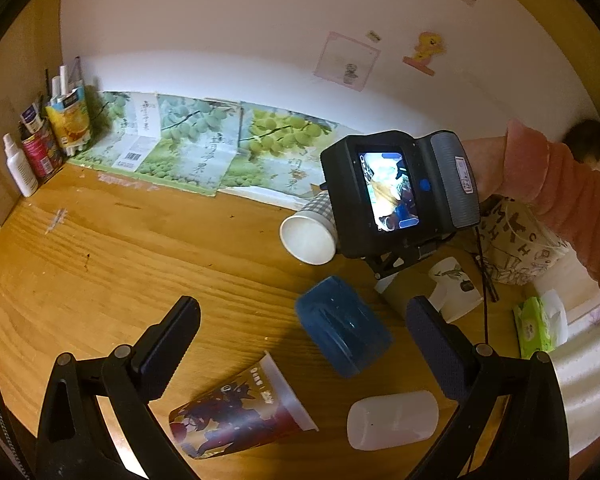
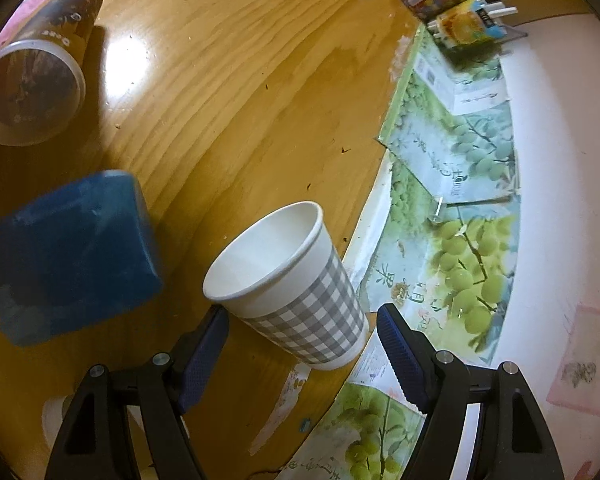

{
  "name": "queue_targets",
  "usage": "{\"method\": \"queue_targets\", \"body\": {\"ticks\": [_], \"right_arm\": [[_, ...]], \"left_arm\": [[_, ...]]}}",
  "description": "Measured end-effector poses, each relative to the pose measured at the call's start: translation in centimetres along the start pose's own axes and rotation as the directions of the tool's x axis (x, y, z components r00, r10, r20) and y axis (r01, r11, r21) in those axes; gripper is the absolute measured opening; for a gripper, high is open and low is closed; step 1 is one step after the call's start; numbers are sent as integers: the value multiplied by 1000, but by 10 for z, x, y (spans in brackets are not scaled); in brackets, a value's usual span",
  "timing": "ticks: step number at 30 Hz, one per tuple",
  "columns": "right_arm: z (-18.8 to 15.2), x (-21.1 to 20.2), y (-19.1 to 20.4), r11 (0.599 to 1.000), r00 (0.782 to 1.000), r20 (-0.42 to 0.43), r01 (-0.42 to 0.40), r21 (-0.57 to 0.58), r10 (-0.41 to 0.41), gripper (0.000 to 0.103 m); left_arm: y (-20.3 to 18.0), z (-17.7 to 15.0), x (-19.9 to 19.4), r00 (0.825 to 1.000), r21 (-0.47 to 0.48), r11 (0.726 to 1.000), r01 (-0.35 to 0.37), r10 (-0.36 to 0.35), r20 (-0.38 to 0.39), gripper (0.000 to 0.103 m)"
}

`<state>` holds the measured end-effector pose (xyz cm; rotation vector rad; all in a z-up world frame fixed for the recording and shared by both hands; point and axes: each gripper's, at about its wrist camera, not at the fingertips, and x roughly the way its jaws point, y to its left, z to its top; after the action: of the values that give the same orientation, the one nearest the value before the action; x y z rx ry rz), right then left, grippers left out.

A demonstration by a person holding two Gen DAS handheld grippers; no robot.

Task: Flip cup upright
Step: 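Close the right gripper on the grey-checkered paper cup lying sideways, then lift the checkered cup with the right gripper and rotate it upright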

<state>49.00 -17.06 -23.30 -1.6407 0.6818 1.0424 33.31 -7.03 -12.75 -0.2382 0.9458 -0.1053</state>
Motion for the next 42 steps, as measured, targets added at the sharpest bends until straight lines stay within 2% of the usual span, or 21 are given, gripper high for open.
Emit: {"method": "queue_targets", "body": {"ticks": [14,26,29,36,42], "right_arm": [[15,22,-9,998,999,-12,-33,47,33,77],[23,23,-25,975,995,-40,-77,208,87,72],[25,20,-31,961,995,-46,-74,267,90,68],[27,5,-36,917,994,-64,-53,395,85,68],[28,-17,-35,860,989,-100,-43,508,109,68]], "left_arm": [[8,-6,-13,999,-38,999,-1,2,32,102],[12,-11,-28,998,-59,998,10,-7,59,102],[13,-12,-32,998,-66,998,17,-12,66,102],[16,-16,-45,996,-66,997,25,-20,85,102],[17,-21,-61,993,-54,998,35,-29,111,102]]}}
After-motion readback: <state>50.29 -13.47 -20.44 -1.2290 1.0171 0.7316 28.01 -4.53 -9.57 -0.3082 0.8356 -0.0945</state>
